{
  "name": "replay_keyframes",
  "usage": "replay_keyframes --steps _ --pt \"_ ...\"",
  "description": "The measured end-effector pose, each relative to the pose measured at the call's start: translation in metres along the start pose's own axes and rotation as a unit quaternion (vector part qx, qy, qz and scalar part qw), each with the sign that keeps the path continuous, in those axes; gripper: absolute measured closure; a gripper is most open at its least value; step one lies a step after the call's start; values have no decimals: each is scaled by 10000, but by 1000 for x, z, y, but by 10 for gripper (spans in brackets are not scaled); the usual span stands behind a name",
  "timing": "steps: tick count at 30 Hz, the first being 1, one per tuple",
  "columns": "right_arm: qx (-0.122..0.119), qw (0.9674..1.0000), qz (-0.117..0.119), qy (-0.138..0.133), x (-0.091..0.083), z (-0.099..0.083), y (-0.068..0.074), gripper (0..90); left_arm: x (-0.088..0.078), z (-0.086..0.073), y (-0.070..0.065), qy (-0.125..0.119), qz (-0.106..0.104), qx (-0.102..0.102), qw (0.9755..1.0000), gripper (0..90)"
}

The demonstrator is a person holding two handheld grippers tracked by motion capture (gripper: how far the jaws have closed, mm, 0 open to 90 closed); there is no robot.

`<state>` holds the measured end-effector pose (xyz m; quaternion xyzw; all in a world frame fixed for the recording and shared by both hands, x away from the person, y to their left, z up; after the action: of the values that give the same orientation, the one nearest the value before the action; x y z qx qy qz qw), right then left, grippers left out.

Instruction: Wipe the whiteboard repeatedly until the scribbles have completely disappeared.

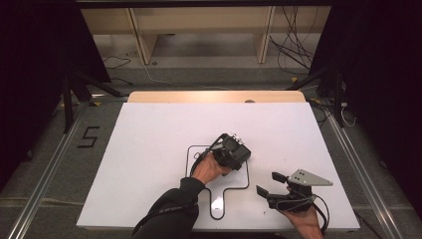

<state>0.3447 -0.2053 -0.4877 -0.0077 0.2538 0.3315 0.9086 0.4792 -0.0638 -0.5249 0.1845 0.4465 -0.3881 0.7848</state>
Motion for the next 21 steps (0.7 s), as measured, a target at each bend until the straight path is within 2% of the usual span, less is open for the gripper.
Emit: replay_keyframes --steps 5,8,15,19,21 --pt "-12 10000 -7 -6 -1 1 0 219 -1 -2 -2 38 51 39 10000 400" --pt "-3 10000 -14 -11 -1 1 0 219 -5 -10 -6 65 -73 130 9999 400" --pt "-12 10000 -25 -6 0 1 0 219 -18 -35 -37 91 -343 508 9981 400" --pt "1 10000 -26 4 0 0 0 219 -20 -40 -41 67 -393 525 9978 400" --pt "7 10000 -24 12 0 0 0 219 -20 -38 -39 152 -407 533 9976 399"
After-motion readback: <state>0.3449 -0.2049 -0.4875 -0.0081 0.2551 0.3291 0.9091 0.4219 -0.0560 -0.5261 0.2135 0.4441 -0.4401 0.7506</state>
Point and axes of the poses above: each handheld gripper's, and its own axes: x roughly forward along the jaws, z roughly out of its top, y roughly to its left, the point moved 7 cm from there along x, roughly forward along the jaws, and after that the axes turned 3 degrees about -z, right-handed, at the moved point
